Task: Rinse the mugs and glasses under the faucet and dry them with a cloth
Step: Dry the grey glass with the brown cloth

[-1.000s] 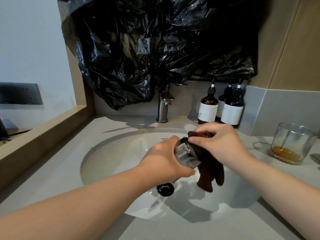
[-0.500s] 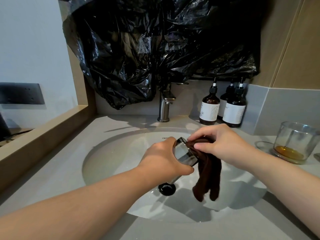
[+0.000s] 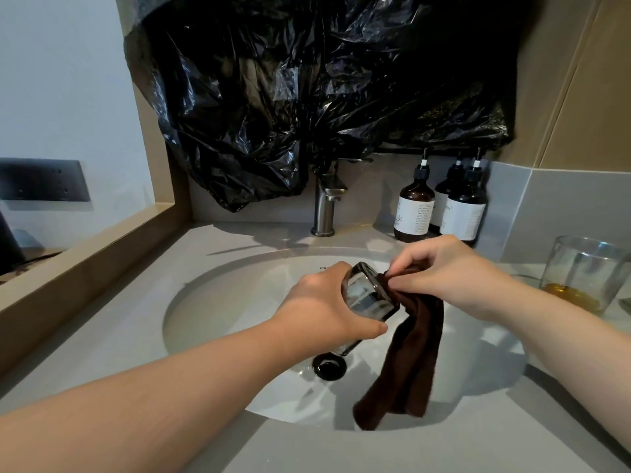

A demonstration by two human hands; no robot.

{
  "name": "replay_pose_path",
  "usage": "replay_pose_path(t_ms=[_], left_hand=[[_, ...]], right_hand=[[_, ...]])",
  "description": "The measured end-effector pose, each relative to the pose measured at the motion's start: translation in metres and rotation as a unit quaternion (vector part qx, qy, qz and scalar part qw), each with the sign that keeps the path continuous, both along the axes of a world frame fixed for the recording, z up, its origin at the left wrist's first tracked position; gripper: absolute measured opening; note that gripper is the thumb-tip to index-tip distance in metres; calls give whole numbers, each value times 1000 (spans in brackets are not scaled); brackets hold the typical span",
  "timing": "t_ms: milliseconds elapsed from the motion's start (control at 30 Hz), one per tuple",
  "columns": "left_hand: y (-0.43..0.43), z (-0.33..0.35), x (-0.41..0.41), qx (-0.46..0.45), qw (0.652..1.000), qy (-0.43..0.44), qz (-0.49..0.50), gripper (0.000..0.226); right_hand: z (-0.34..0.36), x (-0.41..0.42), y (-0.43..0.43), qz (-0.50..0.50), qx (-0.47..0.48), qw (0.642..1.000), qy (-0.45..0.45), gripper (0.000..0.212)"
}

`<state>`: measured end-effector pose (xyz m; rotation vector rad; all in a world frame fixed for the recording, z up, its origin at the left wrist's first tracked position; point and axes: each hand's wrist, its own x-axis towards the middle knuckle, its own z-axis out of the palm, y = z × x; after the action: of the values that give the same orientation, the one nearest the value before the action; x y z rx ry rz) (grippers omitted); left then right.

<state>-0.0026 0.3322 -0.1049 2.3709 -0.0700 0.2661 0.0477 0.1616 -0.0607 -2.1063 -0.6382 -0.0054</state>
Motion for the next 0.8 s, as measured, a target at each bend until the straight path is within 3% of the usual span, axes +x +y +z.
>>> replay_pose_path(t_ms=[167,433,500,567,667,800], left_hand=[[-4,0,-4,14,1000,5,-21,50],[-3,1,-1,-41,999,4,5,47],[-2,1,-1,-48,999,0,11,48],[-2,1,-1,-49,999,1,16,49],[-3,0,0,-49,999,5,23,47],[-4,1,0,-49,999,8,19,51]], right_hand=[[-8,-10,14,-39,59,993,-97,20],[-10,-10,12,114,160,977,82,23],[-9,-9,10,142,159,973,87,24],[-8,-9,8,160,92,982,45,21],[-15,-1,8,90,26,996,-6,32],[-16,13,2,-60,89,994,5,33]])
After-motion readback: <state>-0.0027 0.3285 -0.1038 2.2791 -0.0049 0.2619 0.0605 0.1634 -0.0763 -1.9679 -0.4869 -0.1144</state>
